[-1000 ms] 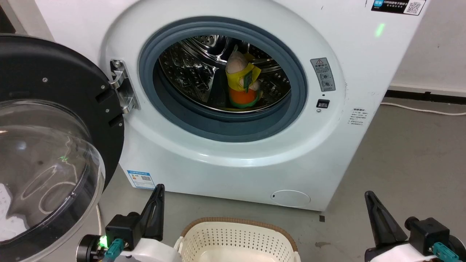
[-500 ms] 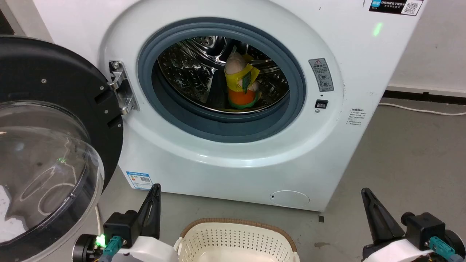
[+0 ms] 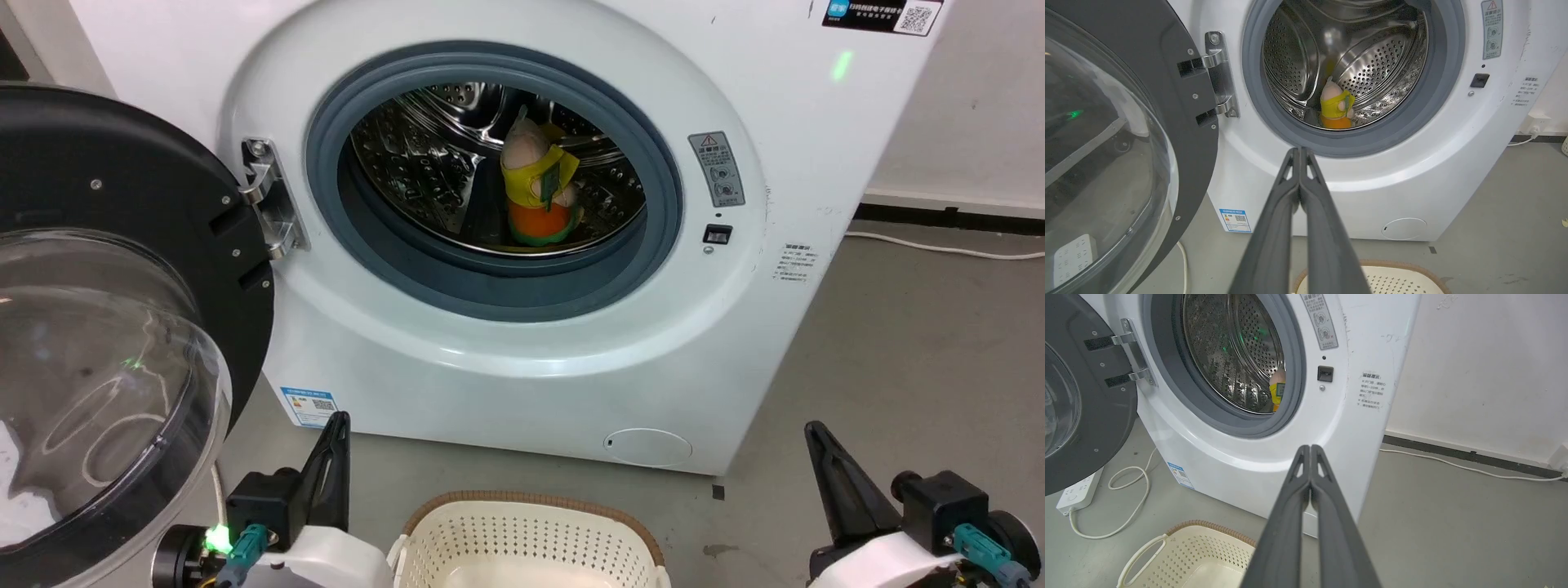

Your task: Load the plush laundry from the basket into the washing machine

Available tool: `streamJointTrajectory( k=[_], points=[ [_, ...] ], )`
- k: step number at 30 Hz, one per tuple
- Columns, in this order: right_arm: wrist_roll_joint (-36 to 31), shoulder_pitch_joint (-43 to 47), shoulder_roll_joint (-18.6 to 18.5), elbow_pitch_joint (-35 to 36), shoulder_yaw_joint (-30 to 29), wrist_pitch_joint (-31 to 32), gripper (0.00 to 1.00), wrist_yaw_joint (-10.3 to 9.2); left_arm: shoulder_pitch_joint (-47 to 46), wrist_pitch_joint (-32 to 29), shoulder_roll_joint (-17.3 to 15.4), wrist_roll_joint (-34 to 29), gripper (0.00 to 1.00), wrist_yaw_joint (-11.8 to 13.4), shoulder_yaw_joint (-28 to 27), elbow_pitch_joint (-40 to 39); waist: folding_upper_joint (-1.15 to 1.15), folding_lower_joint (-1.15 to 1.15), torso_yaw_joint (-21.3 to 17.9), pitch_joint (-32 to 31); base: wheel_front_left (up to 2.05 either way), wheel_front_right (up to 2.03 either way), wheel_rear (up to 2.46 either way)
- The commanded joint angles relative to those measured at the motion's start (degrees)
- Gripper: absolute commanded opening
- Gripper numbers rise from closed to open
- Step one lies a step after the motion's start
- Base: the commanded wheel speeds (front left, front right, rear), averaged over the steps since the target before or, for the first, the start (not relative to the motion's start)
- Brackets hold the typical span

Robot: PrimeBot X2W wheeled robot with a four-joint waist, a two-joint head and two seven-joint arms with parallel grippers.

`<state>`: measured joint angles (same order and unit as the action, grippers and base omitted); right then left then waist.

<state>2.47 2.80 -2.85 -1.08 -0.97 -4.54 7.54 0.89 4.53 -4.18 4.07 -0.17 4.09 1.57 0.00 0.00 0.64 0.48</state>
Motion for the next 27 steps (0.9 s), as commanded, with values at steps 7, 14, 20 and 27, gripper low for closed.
streamJointTrajectory(
  k=[7, 14, 20, 27],
  points=[
    [-0.79, -1.43, -0.02, 0.51, 0.29, 1.12, 0.0, -0.04, -0.67, -1.13, 0.51, -1.12, 0.0, 0.09, -1.12, -0.6, 0.0, 0.0, -0.13, -0.1, 0.0, 0.0, 0.0],
    [-1.2, -1.76, -0.02, 0.65, 0.46, 1.95, 0.0, -0.04, -0.72, -1.95, 0.7, -1.83, 0.0, 0.11, -1.83, -0.83, 0.0, 0.0, -0.25, -0.19, 0.0, 0.0, 0.0],
    [-1.54, -2.04, -0.02, 0.77, 0.6, 2.65, 0.0, -0.05, -0.77, -2.65, 0.87, -2.43, 0.0, 0.13, -2.45, -1.03, 0.0, 0.0, -0.36, -0.27, 0.0, 0.0, 0.0],
    [-1.88, -2.32, -0.02, 0.88, 0.74, 3.35, 0.0, -0.05, -0.81, -3.35, 1.03, -3.04, 0.0, 0.14, -3.06, -1.23, 0.0, 0.0, -0.46, -0.34, 0.0, 0.0, 0.0]
  ],
)
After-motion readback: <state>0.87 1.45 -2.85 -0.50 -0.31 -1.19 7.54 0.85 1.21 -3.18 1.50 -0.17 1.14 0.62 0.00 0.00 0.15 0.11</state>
